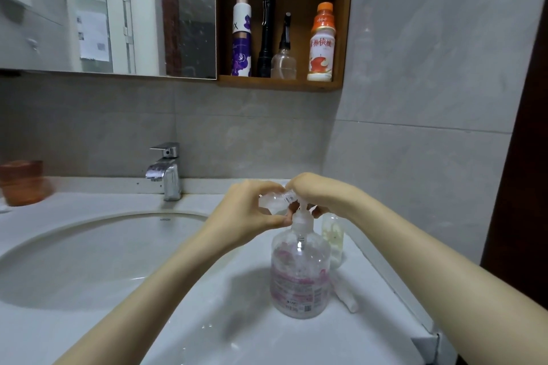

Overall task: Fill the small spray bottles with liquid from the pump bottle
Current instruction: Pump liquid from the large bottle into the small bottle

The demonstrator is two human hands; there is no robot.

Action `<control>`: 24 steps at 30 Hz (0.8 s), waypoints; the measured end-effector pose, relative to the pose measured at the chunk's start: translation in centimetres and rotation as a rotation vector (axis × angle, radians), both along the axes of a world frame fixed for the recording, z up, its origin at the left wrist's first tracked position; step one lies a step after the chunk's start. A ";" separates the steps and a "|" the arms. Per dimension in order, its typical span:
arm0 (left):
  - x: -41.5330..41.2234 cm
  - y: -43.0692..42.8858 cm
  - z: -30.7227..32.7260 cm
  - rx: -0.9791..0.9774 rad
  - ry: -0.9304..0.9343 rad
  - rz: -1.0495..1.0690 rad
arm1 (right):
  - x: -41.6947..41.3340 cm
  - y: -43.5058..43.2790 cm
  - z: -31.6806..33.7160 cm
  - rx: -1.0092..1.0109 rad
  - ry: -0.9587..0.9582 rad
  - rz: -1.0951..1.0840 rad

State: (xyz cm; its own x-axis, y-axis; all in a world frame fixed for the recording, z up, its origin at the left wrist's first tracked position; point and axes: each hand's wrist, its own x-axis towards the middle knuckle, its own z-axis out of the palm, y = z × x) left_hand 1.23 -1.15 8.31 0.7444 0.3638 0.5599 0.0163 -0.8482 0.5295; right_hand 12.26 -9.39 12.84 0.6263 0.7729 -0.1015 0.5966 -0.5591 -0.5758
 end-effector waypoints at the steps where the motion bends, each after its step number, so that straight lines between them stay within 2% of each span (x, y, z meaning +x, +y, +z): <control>1: 0.0 0.0 0.0 0.001 -0.005 0.001 | -0.1 0.1 0.0 0.002 0.004 0.000; 6: -0.1 0.5 -0.7 0.016 -0.032 -0.010 | -0.4 -0.1 -0.6 0.071 0.071 0.036; 10: 0.3 1.0 -1.5 0.058 -0.036 0.000 | 0.7 0.4 -2.3 0.243 0.117 0.024; 15: 0.9 1.2 -1.8 0.034 -0.031 -0.008 | 1.1 0.5 -2.4 0.276 0.108 0.029; 18: 0.9 1.2 -1.5 -0.003 -0.036 -0.010 | 0.7 0.3 -1.7 0.224 0.115 0.000; 21: 1.0 1.1 -1.2 0.000 -0.023 -0.017 | 0.1 0.1 -0.8 0.035 0.058 -0.015; 24: 0.9 0.9 -1.0 -0.011 -0.021 -0.011 | 0.1 0.1 -0.3 0.028 0.045 -0.006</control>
